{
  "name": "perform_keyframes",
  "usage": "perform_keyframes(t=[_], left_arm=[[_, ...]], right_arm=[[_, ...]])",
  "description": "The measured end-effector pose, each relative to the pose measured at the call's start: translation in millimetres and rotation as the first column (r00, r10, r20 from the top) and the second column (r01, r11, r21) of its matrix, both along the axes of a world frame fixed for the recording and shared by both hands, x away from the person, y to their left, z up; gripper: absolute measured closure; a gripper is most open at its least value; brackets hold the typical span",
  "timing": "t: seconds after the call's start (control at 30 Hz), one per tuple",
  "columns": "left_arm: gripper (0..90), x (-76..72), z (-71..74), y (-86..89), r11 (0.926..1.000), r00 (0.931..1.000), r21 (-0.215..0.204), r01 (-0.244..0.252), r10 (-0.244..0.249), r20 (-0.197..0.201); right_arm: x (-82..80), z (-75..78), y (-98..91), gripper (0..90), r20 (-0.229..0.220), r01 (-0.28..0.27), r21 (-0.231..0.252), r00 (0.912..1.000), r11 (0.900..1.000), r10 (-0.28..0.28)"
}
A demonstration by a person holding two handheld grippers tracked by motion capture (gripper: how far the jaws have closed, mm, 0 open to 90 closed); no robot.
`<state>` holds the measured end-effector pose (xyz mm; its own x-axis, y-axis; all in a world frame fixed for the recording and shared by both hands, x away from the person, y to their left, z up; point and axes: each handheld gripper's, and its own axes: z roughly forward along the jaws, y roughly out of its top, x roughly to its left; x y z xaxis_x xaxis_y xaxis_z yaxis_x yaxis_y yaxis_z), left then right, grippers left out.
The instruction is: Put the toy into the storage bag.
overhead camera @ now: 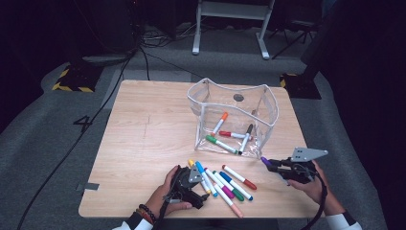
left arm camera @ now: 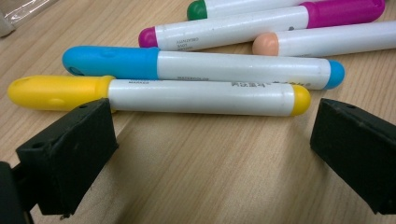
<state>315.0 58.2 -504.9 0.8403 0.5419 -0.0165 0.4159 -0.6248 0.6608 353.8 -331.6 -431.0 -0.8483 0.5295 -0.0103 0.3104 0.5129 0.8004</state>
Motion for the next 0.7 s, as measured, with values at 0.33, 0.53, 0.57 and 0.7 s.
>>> perform_keyframes(t=[0.33,0.53,0.57,0.7], left_arm=[[0.5,-0.1,0.0,0.0,1.0000,1.0000,-0.001,-0.001,0.001,0.000],[0.5,-0.1,0.0,0.0,1.0000,1.0000,-0.001,-0.001,0.001,-0.001],[0.5,-0.1,0.0,0.0,1.0000,1.0000,-0.001,-0.001,0.001,-0.001],[0.5,-0.1,0.0,0.0,1.0000,1.0000,-0.001,-0.001,0.001,-0.001]], right_arm=[[7.9,76.4,-10.7,75.0,0.143,0.031,0.044,0.9891,0.9985,-0.037],[18.9,116.8,-4.0,75.0,0.200,0.022,0.050,0.9793,0.9985,-0.031],[20.9,122.3,-2.6,75.1,0.208,0.023,0.049,0.9775,0.9985,-0.033],[31.4,139.9,7.9,75.0,0.230,0.019,0.061,0.9726,0.9980,-0.032]])
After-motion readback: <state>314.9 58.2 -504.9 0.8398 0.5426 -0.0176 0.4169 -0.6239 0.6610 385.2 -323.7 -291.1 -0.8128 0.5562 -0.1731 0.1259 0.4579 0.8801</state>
